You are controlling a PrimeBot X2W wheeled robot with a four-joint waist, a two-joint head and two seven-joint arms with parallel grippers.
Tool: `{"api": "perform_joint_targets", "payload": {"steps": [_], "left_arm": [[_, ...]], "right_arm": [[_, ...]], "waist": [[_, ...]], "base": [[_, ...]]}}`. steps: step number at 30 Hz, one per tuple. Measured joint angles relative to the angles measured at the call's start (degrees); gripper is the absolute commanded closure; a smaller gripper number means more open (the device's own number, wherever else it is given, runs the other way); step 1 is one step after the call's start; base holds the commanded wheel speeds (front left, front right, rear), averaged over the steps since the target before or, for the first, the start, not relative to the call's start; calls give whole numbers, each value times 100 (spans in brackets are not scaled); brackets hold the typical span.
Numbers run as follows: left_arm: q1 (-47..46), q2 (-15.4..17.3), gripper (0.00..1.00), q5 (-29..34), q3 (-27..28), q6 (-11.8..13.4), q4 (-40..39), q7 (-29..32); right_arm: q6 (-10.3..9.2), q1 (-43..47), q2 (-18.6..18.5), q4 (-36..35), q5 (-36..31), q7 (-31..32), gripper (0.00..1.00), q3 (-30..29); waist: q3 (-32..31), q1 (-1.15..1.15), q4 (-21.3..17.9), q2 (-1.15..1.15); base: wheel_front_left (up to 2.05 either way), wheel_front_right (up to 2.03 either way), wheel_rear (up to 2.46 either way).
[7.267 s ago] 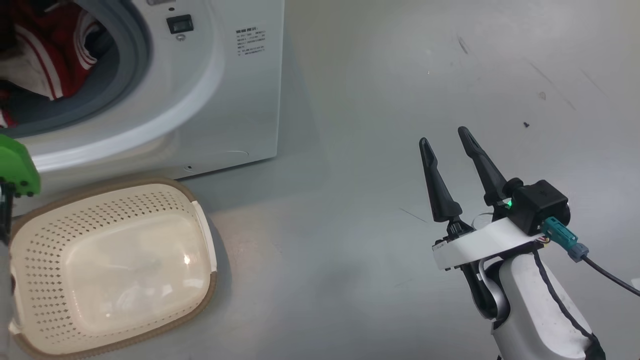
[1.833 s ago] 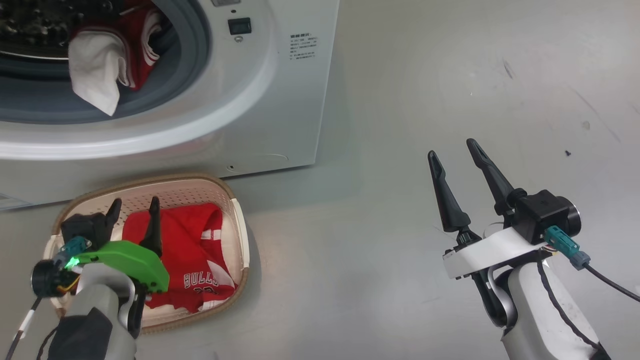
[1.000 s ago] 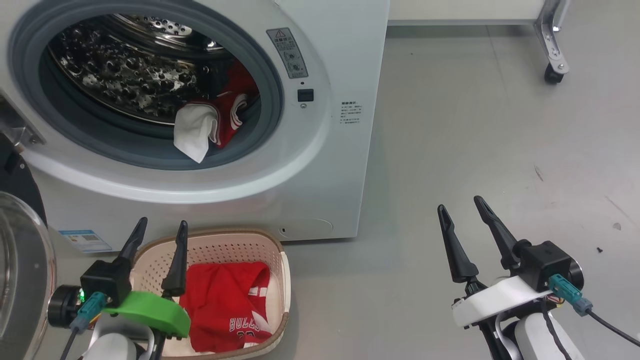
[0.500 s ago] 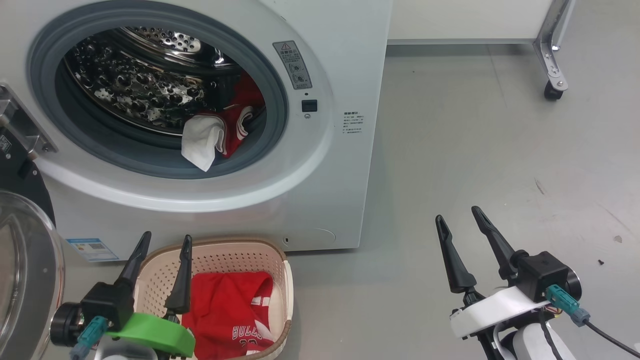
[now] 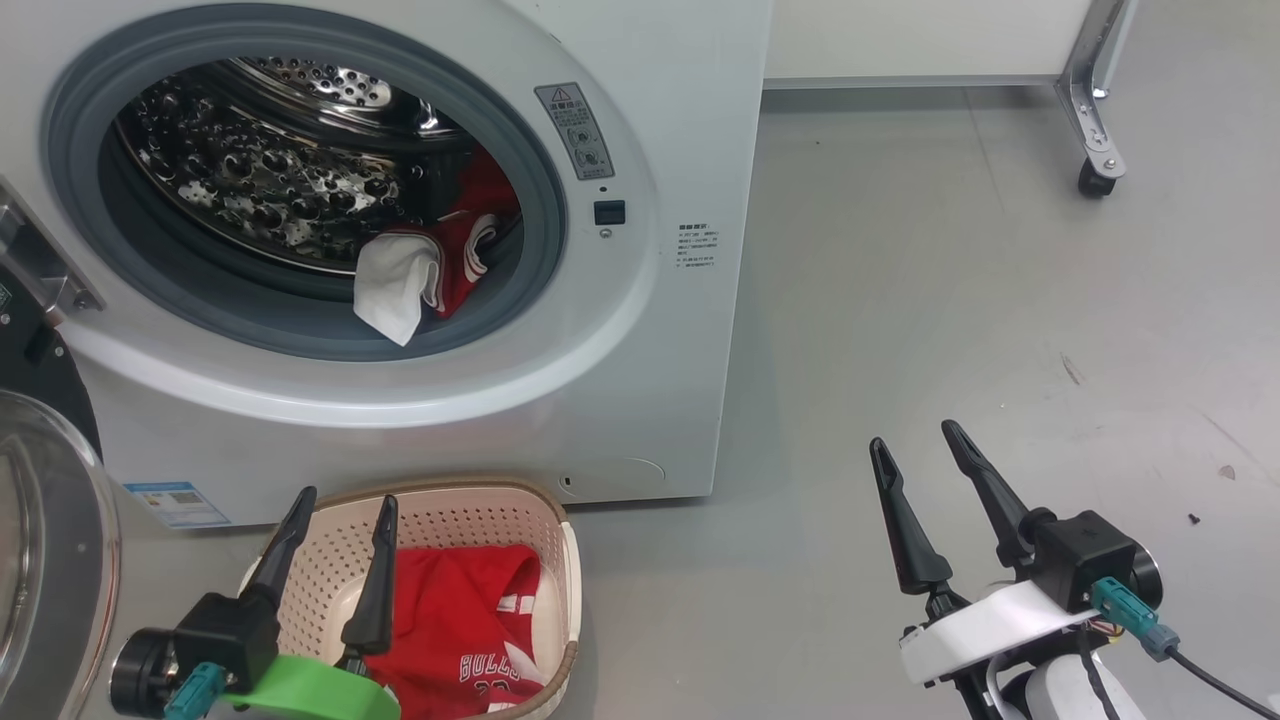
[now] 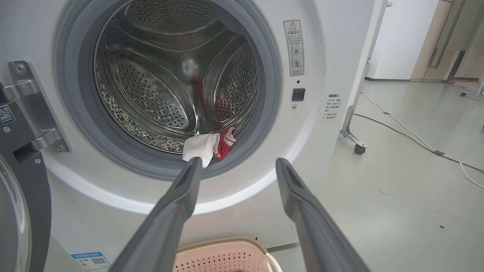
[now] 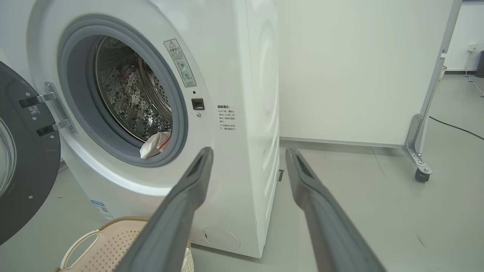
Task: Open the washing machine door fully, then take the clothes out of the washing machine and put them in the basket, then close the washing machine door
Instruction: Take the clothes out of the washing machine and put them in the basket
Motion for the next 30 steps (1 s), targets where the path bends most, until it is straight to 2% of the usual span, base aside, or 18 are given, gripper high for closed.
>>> {"api": "perform_joint_targets", "payload": {"steps": [30], "left_arm": [[143, -10, 0, -1, -48, 3, -299, 0]], "right_arm": [[1, 21, 1, -53, -16, 0, 0, 4]], "waist": [[65, 0, -51, 0]], "base": [[0, 0, 0]]}}
